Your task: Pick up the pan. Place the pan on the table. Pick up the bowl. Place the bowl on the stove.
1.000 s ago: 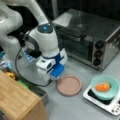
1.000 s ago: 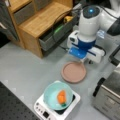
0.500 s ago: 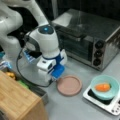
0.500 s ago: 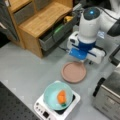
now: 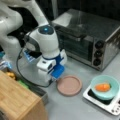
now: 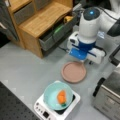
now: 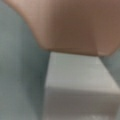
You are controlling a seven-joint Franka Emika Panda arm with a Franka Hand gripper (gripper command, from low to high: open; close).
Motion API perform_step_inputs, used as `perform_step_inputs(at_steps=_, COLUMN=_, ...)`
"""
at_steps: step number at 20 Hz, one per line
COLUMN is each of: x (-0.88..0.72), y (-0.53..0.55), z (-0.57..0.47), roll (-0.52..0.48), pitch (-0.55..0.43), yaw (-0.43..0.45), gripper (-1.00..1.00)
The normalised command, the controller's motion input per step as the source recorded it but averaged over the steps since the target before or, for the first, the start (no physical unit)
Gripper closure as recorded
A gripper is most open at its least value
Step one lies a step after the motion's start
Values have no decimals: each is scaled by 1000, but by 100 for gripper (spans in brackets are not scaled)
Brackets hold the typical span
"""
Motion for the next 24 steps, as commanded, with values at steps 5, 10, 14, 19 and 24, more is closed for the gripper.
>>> perform_step_inputs(at_steps=5, x=-141, y=-33, z=-90, roll=-50, pitch=-86, yaw=132, gripper=-100)
perform_step_inputs(at_steps=10, x=-140, y=-33, z=-88, roll=-50, pitch=-87, yaw=132, gripper=-100)
perform_step_inputs(at_steps=14, x=-139, y=-33, z=-88, roll=-50, pitch=-87, yaw=132, gripper=-100)
perform_step_inputs(at_steps=19, x=-139, y=-33, z=-88, roll=-50, pitch=-87, yaw=132, gripper=-100)
perform_step_inputs(at_steps=24, x=-139, y=-33, z=-88, roll=-50, pitch=-87, yaw=132, gripper=-100)
